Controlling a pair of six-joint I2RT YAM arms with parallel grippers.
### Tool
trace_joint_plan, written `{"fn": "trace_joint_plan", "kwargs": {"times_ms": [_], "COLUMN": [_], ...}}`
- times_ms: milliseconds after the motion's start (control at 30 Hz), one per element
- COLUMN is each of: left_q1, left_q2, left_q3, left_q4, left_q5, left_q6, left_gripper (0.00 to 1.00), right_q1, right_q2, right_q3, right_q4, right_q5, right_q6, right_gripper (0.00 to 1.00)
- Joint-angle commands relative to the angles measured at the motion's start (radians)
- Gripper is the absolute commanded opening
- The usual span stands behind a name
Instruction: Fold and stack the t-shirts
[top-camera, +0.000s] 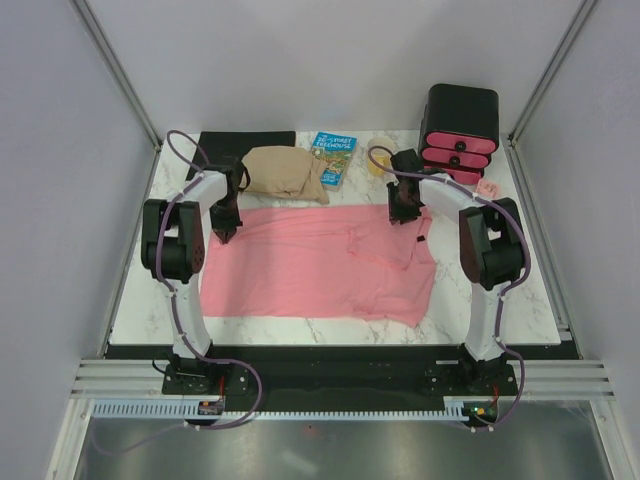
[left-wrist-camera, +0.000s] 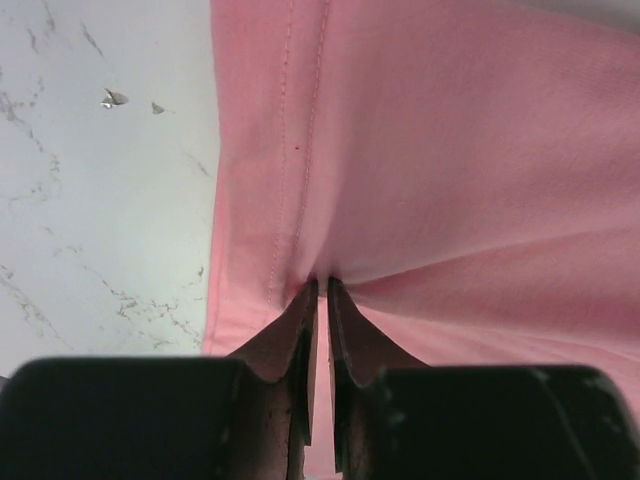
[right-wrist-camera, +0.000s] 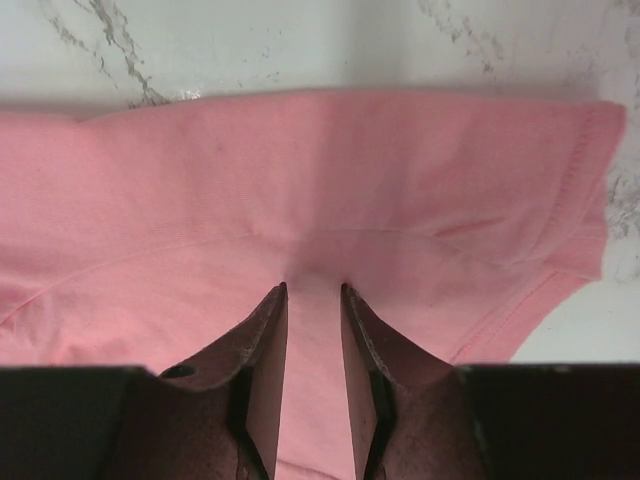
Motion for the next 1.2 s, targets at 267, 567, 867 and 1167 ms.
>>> {"fn": "trace_joint_plan", "kwargs": {"times_ms": [267,567,867,1167], "left_q1": [0.007,0.007,0.010,0.005], "left_q2": [-0.143,-0.269,-0.575,-0.754], "left_q3": [0.046,0.032,-0.293,-0.402], "left_q4": [0.012,0.046,0.054,0.019], "left_q5": [-0.079,-0.027,0.100,0.144], "left_q6": [-0.053,-0.079,-0.145,-0.144], "left_gripper": [0.20,0.29,0.35,0.36], "right_q1": [-0.040,-0.043,-0.040,0.009], "right_q2": [-0.094,-0.214,-0.477,-0.663], "right_q3": [0.042,0.007,-0.272,-0.424], "right_q4": [-0.019,-0.060,-0.100,-0.335], "right_q5": [0.017,-0.010,-0.052,-0.146], "right_q6": [0.014,0.020,0.104,0.401], "right_gripper": [0.43,0.46,0.48,0.52]}}
